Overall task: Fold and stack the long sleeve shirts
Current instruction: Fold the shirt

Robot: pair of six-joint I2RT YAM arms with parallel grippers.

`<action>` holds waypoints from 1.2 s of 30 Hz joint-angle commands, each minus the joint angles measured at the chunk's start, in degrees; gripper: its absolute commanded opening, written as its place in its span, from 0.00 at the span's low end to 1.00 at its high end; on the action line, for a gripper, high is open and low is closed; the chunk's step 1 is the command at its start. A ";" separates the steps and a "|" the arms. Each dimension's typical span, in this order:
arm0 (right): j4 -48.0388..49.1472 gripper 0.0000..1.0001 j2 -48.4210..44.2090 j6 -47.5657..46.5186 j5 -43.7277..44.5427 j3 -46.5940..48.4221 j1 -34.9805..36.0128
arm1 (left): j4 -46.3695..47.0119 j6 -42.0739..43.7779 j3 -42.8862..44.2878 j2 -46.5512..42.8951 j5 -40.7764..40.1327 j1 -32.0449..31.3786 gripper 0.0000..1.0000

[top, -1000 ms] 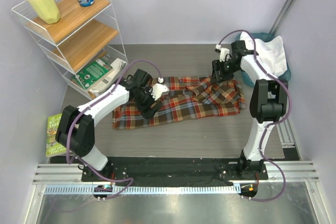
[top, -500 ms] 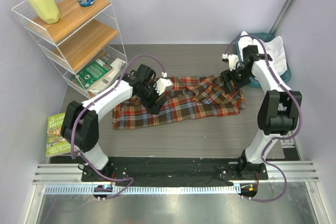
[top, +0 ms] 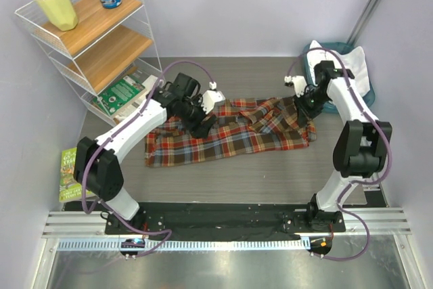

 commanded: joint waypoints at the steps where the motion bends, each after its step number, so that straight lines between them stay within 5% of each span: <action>1: -7.80 0.01 -10.81 -7.59 -6.39 5.05 1.22 | 4.18 1.38 6.00 -6.36 1.71 -2.32 0.74; 6: -11.77 0.02 -15.13 -16.38 -9.81 3.30 2.28 | 17.01 3.32 4.96 -9.19 3.29 -7.94 0.99; 20: -17.31 0.07 -31.48 -23.43 -14.31 1.71 7.90 | 47.96 -0.55 -0.14 -5.06 0.91 -21.39 1.00; 32: -19.51 0.10 -37.63 -25.10 -14.57 2.76 13.44 | 47.62 0.07 5.65 2.50 5.14 -26.23 1.00; 35: -19.68 0.12 -38.34 -23.96 -15.36 4.87 14.23 | 44.74 0.77 6.53 2.85 4.53 -27.55 0.87; 36: -19.68 0.14 -38.60 -22.91 -15.88 5.40 14.23 | 43.68 0.16 7.41 2.59 4.78 -27.64 0.63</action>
